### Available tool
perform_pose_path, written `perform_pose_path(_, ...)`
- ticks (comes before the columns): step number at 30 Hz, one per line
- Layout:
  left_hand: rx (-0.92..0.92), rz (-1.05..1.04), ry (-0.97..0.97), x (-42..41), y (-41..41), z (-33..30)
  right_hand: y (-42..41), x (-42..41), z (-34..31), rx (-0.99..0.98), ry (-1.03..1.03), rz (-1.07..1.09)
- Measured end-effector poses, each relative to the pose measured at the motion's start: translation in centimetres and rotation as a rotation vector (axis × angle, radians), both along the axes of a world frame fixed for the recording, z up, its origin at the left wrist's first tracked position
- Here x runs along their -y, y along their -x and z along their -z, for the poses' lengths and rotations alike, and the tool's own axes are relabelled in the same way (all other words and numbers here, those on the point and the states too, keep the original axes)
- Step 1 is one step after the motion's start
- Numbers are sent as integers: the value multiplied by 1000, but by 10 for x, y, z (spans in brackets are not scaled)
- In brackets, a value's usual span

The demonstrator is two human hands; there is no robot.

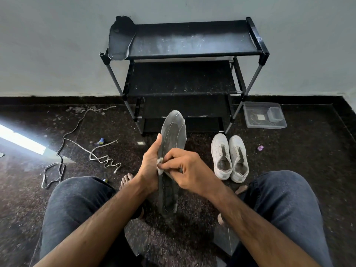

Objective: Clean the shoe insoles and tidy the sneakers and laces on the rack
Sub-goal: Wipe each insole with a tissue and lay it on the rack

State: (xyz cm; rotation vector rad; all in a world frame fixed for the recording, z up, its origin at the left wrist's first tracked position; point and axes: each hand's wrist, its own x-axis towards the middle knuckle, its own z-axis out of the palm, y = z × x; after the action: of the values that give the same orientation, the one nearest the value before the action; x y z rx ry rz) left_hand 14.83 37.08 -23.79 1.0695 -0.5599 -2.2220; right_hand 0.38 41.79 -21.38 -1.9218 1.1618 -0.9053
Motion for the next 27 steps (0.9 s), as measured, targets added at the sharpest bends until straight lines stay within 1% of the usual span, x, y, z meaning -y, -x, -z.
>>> perform_pose_path(2,-2,-57,7,1,2,1,11,4,-5,18,-79,-33)
perform_pose_path(3,-19,-55,10,1,4,-2,15,6,-7,46,-89,-9)
perform_pose_path(5,-55,-46,26,-1,10,-5,19,12,-10,91,-16,140)
perform_pose_path(7,-50,-43,51,-6,14,-9,15,18,-10,66,109,304)
perform_pose_path(8,-46,-46,48,-8,14,-10,11,20,-10,32,160,333)
perform_pose_path(10,-47,-90,10,-6,12,-12,0,19,-5,-65,213,277)
perform_pose_path(13,-56,-41,3,0,2,-5,-7,10,5,-160,169,98)
perform_pose_path(15,-44,-22,-10,1,-2,-5,-3,6,8,-133,105,-4)
perform_pose_path(17,-42,-59,13,2,-1,-4,4,1,4,-70,-6,-92)
perform_pose_path(20,-24,-125,29,4,4,-8,16,-1,-6,41,-186,-140)
perform_pose_path(21,-21,-117,35,4,6,-11,20,2,-8,90,-202,-106)
perform_pose_path(23,-55,-85,56,3,9,-15,25,10,-9,154,-133,54)
perform_pose_path(25,-69,-74,101,0,10,-16,25,17,-6,114,10,260)
perform_pose_path(27,-53,-71,118,-1,9,-13,18,20,-1,12,95,364)
